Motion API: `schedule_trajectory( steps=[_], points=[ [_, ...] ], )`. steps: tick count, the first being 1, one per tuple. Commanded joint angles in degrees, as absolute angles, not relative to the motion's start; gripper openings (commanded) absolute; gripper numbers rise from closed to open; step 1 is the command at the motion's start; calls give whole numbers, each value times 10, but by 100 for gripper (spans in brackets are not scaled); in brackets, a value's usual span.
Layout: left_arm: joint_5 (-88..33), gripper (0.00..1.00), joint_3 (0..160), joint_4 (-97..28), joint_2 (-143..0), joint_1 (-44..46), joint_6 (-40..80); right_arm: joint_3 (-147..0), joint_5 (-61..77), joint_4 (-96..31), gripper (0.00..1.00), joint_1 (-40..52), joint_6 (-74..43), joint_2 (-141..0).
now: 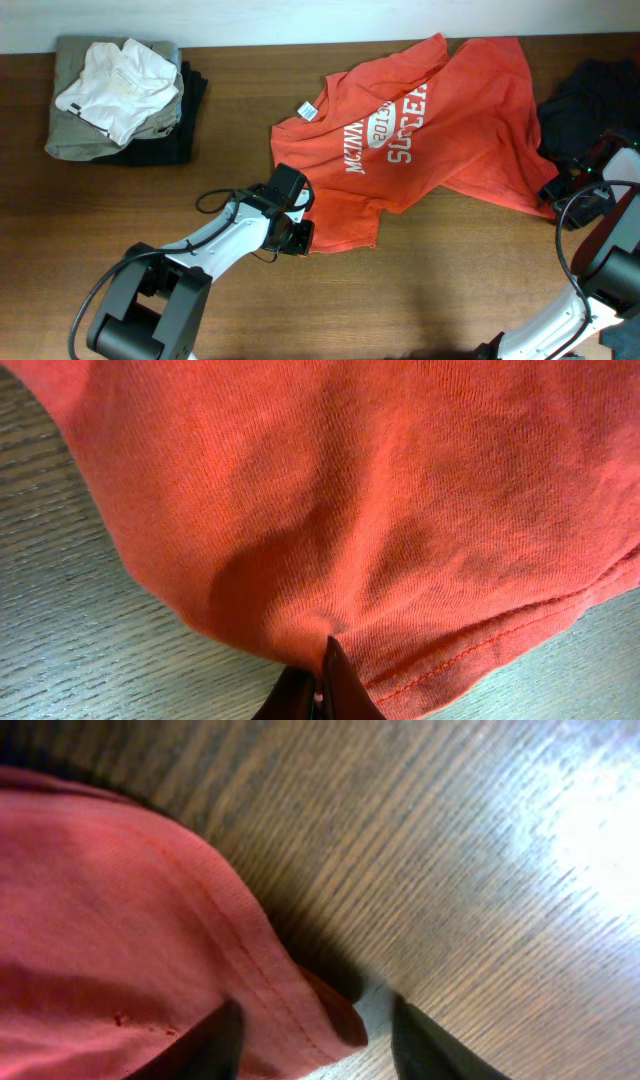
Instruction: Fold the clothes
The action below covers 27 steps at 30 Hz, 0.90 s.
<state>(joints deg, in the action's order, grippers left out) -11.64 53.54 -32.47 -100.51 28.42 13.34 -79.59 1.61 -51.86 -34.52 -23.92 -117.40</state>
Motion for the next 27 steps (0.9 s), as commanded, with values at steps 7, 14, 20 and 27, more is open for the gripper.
schedule_trajectory(
  steps=[7, 14, 20, 27],
  points=[
    [-74, 1, 559, -396, -997, 277, 141, -815, 37, -538, 4, -349, -246, -1168],
    [-53, 1, 580, -424, -856, 277, 141, -904, 43, -633, 4, -348, -245, -1094],
    [30, 1, 632, -484, -675, 277, 141, -935, 50, -670, 4, -333, -243, -947],
    [95, 1, 817, -566, -520, 277, 140, -1006, 113, -702, 4, -318, -225, -740]
  ],
)
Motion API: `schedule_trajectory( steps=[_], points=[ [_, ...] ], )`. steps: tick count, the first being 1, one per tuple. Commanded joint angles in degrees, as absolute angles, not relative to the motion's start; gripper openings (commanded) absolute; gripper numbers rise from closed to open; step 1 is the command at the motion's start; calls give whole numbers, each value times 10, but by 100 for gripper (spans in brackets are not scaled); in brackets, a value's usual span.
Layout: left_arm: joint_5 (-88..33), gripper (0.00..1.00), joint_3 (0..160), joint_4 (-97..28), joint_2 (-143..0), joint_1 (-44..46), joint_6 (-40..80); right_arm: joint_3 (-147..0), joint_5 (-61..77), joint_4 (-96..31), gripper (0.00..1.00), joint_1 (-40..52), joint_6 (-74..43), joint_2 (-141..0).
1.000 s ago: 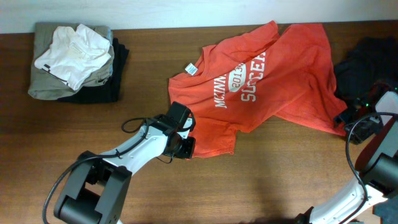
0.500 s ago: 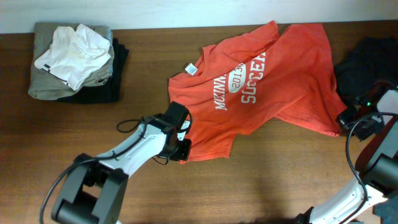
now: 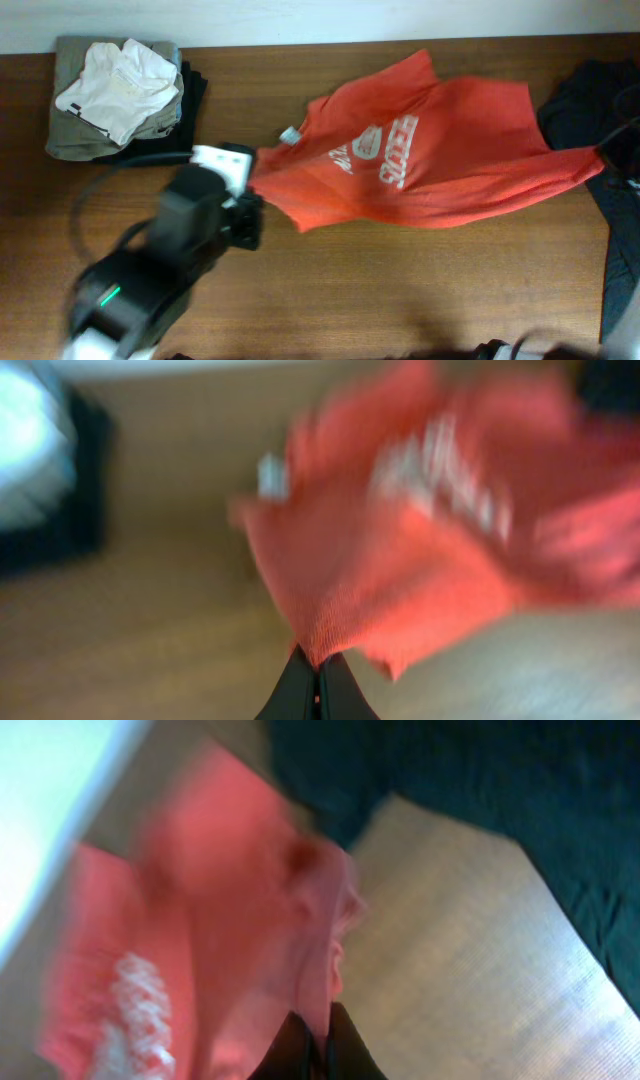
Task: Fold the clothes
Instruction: 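Lift the t-shirt with both grippers and fling it flat across the table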
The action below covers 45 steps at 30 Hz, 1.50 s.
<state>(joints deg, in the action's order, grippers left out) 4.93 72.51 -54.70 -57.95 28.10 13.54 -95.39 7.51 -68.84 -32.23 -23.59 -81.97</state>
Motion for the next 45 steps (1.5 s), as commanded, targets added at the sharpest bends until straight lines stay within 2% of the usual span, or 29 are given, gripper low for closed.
schedule_trajectory(
  steps=[1, 5, 12, 15, 20, 26, 32, 35, 41, 42, 43, 44, 45],
  points=[
    [95, 1, 857, -581, -506, 277, 140, -1027, 117, -713, 4, -318, -226, -719],
    [109, 1, 1009, -646, -496, 277, 131, -1159, 121, -784, 4, -318, -213, -660],
    [129, 1, 1241, -675, -530, 277, 93, -1384, 121, -877, 4, -318, -203, -668],
    [152, 1, 1293, -686, -552, 277, 93, -1437, 125, -879, 4, -318, -223, -678],
    [202, 1, 1298, -687, -619, 277, 93, -1443, 140, -883, 4, -318, -230, -727],
    [301, 1, 1298, -675, -810, 276, 93, -1443, 163, -891, 4, -318, -228, -861],
    [307, 1, 1298, -608, -1009, 233, 98, -1443, 163, -860, 4, -289, -198, -1019],
    [291, 1, 1298, -560, -1110, 206, 100, -1443, 159, -813, 4, -246, -190, -1109],
    [279, 1, 1298, -370, -1315, 152, 100, -1443, 159, -651, 4, -156, -192, -1287],
    [279, 1, 1298, -345, -1341, 147, 100, -1443, 159, -632, 8, -145, -199, -1311],
    [279, 7, 1298, -318, -1368, 140, 100, -1443, 159, -611, 20, -132, -200, -1338],
    [279, 40, 1298, -297, -1390, 136, 100, -1443, 159, -595, 46, -123, -200, -1359],
    [279, 82, 1298, -278, -1411, 132, 100, -1443, 159, -580, 91, -112, -201, -1382]
  ],
)
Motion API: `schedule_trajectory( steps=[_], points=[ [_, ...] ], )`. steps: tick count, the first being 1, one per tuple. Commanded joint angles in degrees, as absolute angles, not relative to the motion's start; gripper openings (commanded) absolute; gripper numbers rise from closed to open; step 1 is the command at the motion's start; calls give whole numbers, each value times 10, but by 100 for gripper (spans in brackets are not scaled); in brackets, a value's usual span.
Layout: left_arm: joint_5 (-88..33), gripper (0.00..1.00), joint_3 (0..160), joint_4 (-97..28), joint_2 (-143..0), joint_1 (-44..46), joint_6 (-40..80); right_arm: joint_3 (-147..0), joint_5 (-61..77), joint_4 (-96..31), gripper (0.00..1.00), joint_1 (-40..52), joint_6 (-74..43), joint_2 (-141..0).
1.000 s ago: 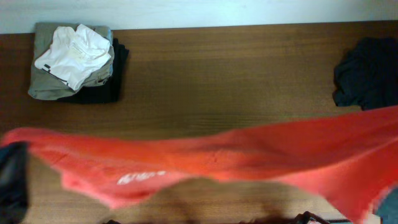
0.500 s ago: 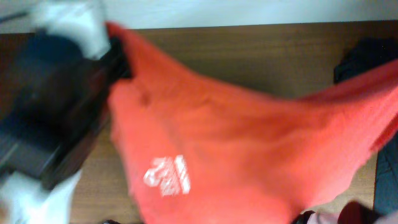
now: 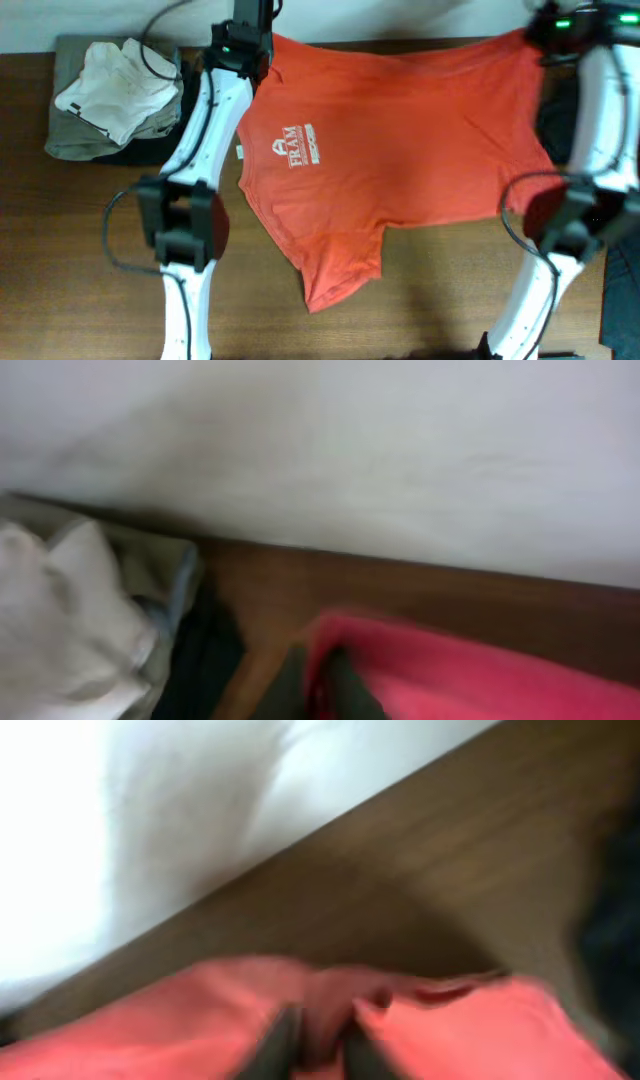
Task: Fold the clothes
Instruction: 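Lift the t-shirt with both grippers and fling it flat across the table, then release the shirt and move the left gripper to the bottom left hem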
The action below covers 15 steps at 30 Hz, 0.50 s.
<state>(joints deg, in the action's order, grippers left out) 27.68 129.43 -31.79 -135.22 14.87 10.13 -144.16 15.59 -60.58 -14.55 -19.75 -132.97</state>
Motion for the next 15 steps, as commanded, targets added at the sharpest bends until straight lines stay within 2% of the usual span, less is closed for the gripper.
schedule_trajectory(
  steps=[1, 4, 9, 12, 15],
  points=[
    [279, 99, 1298, -270, -1424, 129, 100, -1443, 158, -571, 99, -104, -200, -1397],
    [279, 99, 1299, -284, -1432, 124, 100, -1443, 114, -582, 99, -89, -200, -1414],
    [279, 99, 1310, -326, -1370, 131, 100, -1444, 98, -625, 99, -93, -183, -1360],
    [267, 99, 1310, -418, -1303, 141, 100, -1444, 83, -670, 99, -104, -172, -1313],
    [178, 99, 1310, -519, -1254, 150, 100, -1444, 68, -720, 99, -116, -171, -1275]
  ],
)
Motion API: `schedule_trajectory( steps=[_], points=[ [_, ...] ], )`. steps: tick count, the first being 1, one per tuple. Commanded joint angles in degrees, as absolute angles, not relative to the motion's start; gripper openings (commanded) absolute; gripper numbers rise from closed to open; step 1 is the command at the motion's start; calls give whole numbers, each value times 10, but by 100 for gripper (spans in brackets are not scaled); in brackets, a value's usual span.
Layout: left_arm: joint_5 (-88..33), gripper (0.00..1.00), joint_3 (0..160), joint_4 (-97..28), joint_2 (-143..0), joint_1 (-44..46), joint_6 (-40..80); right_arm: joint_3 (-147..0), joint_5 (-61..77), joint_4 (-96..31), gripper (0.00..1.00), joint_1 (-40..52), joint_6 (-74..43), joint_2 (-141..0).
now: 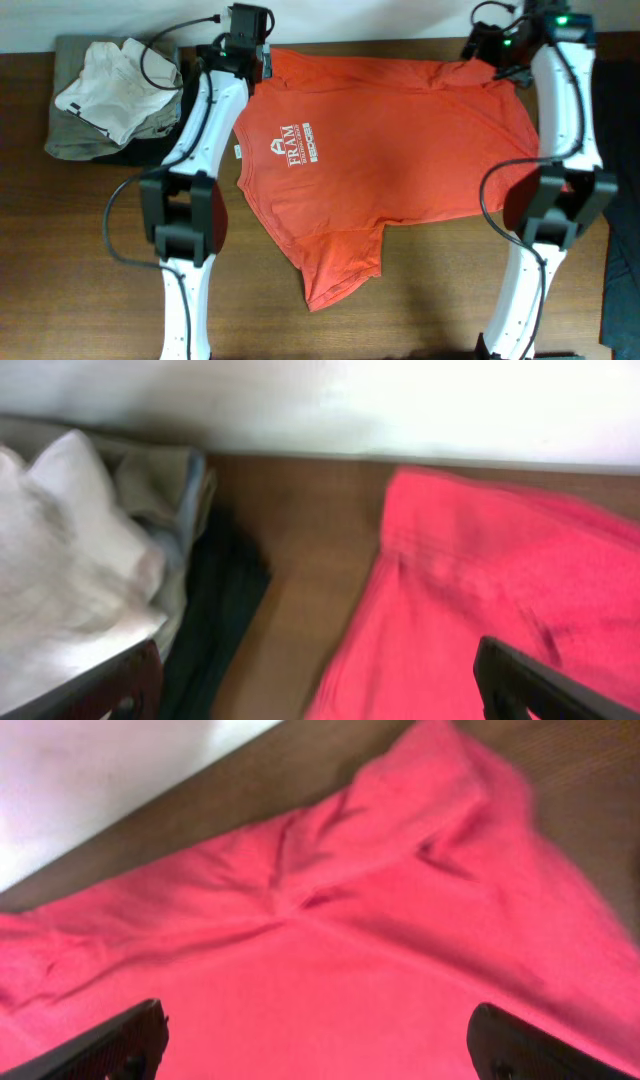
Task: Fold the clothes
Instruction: 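Release the shirt and move the left gripper to the bottom left hem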
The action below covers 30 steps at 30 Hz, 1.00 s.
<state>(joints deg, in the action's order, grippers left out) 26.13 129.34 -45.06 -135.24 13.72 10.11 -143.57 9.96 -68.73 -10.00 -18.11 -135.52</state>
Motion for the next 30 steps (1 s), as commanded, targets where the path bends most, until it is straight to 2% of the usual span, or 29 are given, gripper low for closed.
schedule_trajectory(
  steps=[1, 4, 6, 14, 19, 24, 30],
  points=[
    [133, 99, 1310, -557, -1241, 153, 100, -1444, 68, -738, 99, -120, -169, -1265],
    [13, 99, 1310, -681, -1212, 163, 100, -1444, 68, -804, 99, -133, -169, -1245],
    [-23, 99, 1310, -744, -1209, 169, 100, -1444, 68, -839, 99, -142, -169, -1243],
    [-18, 99, 1310, -904, -1208, 175, 113, -1443, 68, -944, 99, -184, -167, -1240],
    [-17, 99, 1310, -964, -1195, 180, 122, -1443, 68, -973, 99, -217, -157, -1235],
    [-17, 99, 1272, -967, -1151, 209, 122, -1443, 68, -973, 99, -249, -156, -1221],
    [-25, 99, 1097, -920, -1012, 258, 150, -1413, 68, -973, 99, -259, -152, -1165]
  ],
)
